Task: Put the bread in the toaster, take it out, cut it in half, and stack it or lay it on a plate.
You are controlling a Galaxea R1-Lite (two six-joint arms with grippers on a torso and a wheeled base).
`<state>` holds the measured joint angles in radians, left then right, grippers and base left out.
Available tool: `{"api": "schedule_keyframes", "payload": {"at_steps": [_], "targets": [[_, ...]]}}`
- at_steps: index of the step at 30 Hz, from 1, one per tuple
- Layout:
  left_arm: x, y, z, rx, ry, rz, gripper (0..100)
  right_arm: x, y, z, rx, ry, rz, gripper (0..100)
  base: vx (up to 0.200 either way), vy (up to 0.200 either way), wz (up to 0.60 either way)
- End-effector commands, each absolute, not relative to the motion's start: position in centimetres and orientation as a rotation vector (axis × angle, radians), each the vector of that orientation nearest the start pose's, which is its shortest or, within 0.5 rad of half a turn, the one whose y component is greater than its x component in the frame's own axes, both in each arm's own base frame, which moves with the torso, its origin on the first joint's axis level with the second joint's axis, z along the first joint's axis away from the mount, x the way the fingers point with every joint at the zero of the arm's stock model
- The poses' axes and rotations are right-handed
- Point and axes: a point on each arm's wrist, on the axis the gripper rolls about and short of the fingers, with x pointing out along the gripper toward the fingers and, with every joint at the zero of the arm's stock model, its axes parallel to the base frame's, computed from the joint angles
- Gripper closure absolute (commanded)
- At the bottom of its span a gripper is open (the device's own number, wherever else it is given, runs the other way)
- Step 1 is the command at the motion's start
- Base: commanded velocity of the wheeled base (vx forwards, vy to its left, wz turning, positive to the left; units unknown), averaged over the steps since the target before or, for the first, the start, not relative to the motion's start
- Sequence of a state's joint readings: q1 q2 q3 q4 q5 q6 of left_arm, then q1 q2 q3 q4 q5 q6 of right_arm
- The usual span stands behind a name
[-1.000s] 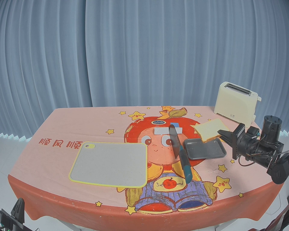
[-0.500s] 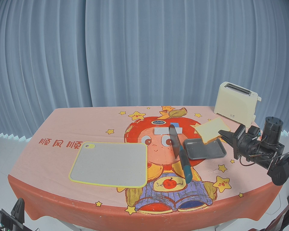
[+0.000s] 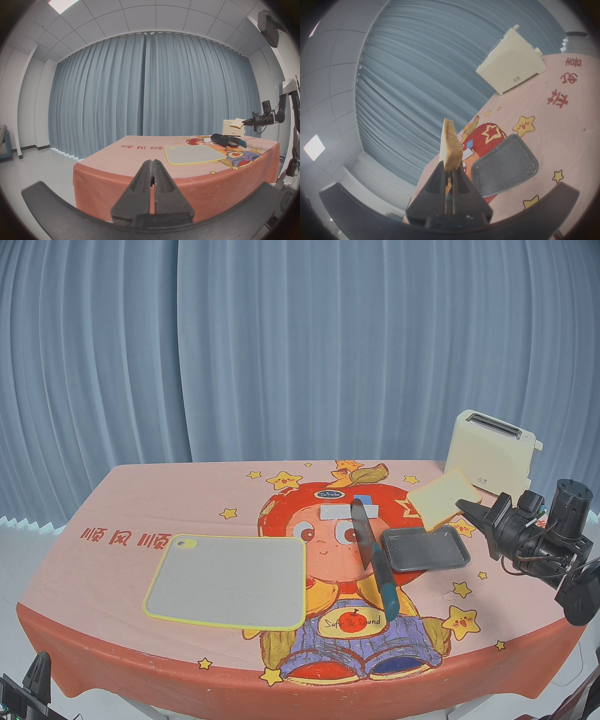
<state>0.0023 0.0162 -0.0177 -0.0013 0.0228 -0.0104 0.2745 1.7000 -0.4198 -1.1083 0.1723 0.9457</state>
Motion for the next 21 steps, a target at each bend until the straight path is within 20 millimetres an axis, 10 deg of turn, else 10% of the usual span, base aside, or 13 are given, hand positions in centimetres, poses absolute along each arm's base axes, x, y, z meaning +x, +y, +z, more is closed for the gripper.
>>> {"api": "schedule_keyframes", "payload": {"at_steps": [1, 21], "targets": [[-2.2, 0.0, 7.6, -0.011, 0.011, 0.026, 100, 25.3, 7.6, 13.5, 0.889, 0.348, 0.346, 100, 0.0, 0.0, 0.0], [-2.2, 0.0, 7.6, -0.011, 0.011, 0.026, 100, 26.0, 6.9, 11.0, 0.326, 0.077, 0.412, 100, 0.0, 0.0, 0.0]]}}
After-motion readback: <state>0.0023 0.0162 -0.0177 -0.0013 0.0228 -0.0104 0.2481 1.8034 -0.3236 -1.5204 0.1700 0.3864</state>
